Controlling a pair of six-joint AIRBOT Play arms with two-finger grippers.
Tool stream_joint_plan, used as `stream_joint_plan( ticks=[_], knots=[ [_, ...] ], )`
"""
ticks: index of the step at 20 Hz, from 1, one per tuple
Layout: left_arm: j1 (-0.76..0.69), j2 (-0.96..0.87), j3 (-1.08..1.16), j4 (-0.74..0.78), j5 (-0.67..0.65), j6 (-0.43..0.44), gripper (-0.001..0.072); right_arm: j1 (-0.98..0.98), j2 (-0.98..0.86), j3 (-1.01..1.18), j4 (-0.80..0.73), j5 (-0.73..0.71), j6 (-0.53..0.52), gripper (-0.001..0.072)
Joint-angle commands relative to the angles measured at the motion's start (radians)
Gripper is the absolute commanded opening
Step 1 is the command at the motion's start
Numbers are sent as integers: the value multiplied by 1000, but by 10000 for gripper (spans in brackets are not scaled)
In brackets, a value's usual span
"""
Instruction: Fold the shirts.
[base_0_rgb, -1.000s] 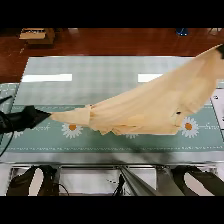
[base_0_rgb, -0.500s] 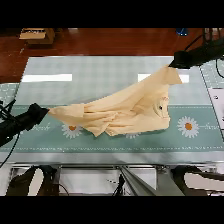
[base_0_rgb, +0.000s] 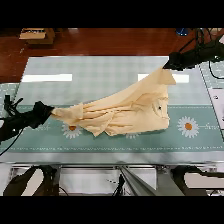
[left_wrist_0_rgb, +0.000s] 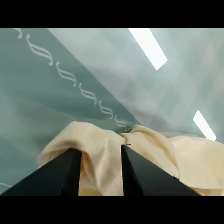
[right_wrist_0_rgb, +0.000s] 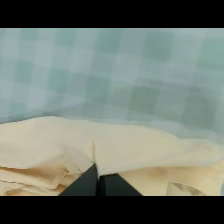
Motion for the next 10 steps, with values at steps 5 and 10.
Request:
stream_joint_plan(
  ticks=[5, 10],
  knots=[
    [50, -11, 172, -2, -381, 54, 454, 0, -2, 1, 0, 28, -11, 20],
    [-200, -14, -12, -7, -336, 4, 501, 0, -2, 1, 0, 24, -18, 20]
  ],
)
